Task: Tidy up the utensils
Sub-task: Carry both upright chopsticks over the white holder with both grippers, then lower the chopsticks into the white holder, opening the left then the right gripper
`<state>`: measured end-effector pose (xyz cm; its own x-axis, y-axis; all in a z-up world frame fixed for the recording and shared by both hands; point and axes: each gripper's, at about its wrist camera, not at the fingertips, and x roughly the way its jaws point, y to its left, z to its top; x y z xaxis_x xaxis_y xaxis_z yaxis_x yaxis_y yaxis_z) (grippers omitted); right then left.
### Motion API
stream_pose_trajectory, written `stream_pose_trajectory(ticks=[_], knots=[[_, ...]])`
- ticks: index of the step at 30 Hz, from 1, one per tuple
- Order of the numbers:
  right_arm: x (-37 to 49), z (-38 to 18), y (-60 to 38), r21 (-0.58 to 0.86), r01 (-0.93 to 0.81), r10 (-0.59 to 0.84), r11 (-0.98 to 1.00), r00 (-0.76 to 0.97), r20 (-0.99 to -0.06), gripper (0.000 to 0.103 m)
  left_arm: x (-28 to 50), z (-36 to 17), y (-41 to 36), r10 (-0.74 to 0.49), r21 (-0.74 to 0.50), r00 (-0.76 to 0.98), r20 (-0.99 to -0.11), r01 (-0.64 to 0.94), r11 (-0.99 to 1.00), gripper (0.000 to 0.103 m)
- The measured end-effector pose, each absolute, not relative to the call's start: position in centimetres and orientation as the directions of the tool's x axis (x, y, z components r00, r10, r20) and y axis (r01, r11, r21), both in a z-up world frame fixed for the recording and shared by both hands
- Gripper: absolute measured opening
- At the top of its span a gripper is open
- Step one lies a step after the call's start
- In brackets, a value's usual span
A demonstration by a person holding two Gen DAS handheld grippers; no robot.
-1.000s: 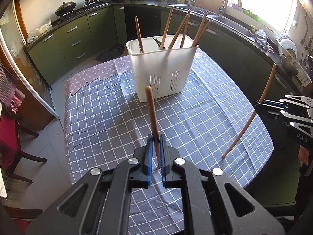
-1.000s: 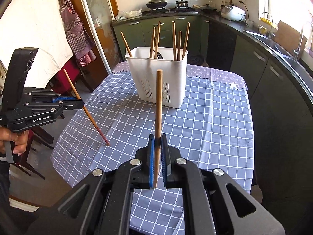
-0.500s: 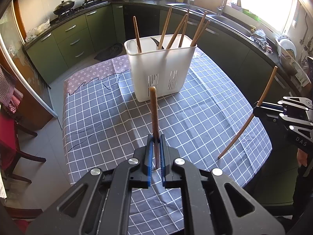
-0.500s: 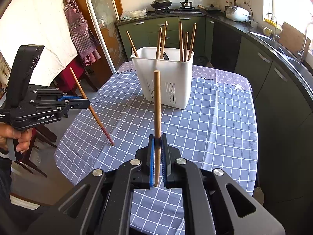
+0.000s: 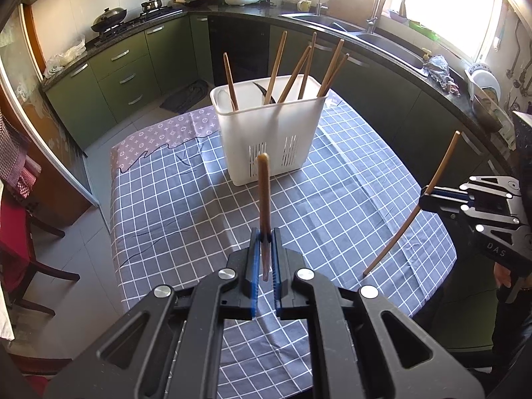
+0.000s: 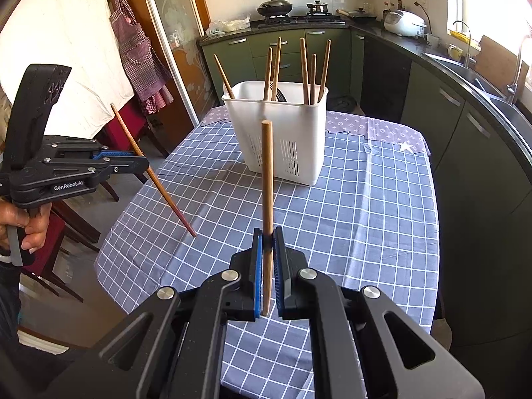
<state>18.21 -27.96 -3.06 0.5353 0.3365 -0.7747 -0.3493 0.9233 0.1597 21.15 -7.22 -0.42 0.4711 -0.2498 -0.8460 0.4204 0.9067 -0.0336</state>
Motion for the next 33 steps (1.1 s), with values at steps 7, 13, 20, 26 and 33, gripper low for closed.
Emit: stream_pose_trajectory(ticks=[7, 13, 20, 26, 33], knots=[[18.3, -3.2, -28.7, 0.175, -0.350, 0.350, 0.920, 0.536, -0.768, 0.007, 21.3, 6.5, -7.9, -0.291, -0.025, 0.561, -0.775, 0.433, 0.901, 0.006], [18.3, -3.4, -29.4, 0.192, -0.354, 0.368, 0.915, 0.540, -0.757, 0.007, 23.3, 12.8, -9.5, -0.313, -0.003, 0.665, -0.678, 0.424, 0.906, 0.006], [17.9, -3.6, -30.4, 0.223, -0.357, 0.396, 0.907, 0.543, -0.741, 0.007, 28.4, 14.1, -11.5, -0.270, 0.007, 0.708, -0.653, 0.362, 0.932, 0.006], [17.6, -3.6, -31.3, 0.253, -0.358, 0.421, 0.899, 0.541, -0.728, 0.007, 32.7, 9.6, -12.6, -0.216, 0.012, 0.655, -0.724, 0.326, 0.945, 0.006], [18.0, -1.2, -31.6, 0.274, -0.368, 0.449, 0.889, 0.571, -0.687, 0.007, 34.2, 6.3, -12.2, -0.206, -0.005, 0.598, -0.774, 0.320, 0.947, 0.011]])
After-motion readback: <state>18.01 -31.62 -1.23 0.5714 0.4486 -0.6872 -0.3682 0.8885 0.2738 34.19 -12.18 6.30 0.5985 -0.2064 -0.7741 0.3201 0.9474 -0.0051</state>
